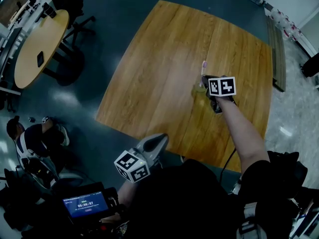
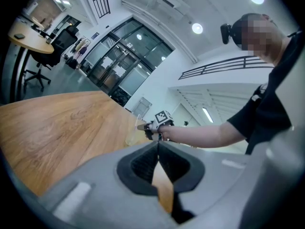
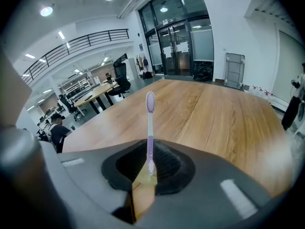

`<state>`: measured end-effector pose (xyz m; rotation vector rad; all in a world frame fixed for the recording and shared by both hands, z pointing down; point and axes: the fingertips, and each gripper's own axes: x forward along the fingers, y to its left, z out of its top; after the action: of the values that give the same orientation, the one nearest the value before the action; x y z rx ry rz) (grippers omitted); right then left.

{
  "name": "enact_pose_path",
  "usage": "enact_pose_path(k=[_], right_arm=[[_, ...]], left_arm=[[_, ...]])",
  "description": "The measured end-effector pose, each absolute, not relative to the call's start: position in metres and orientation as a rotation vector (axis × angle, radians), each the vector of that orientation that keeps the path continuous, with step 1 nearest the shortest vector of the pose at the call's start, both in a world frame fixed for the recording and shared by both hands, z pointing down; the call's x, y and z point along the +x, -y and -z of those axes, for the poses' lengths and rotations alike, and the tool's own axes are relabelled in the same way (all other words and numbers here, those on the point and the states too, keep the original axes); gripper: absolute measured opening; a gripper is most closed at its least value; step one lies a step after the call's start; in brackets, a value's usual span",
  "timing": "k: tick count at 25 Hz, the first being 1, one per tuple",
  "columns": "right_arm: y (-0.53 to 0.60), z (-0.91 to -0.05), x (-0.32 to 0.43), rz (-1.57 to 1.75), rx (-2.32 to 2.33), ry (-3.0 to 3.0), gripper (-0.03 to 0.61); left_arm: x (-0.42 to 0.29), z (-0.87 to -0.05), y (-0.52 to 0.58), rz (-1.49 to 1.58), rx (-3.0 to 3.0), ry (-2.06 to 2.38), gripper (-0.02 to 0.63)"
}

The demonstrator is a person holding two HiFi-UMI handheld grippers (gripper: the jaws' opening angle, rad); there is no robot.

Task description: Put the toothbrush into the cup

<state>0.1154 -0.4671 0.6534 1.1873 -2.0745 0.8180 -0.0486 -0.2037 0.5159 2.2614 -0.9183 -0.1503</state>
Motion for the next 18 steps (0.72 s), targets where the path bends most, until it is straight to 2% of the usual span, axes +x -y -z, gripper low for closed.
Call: enact_pose_path(k=[5,12,18], right_arm=[[0.460,-0.632,0.122,-0.804,1.258,2.137,0.006],[0.431,-0.573,0.127,-0.831,1.367,2.317,0.006],[0.349,-0.505,0.117,-0.993,1.519,2.576,0.006]], left_arm=[[-0.047,-0.510,0.204,0.149,2.297,0.898,0.000],[-0.038,-0.499,0.202,0.144,2.368,0.826,0.000],[-0.037,-0.491,0.193,0.130,2.401,0.776,0.000]])
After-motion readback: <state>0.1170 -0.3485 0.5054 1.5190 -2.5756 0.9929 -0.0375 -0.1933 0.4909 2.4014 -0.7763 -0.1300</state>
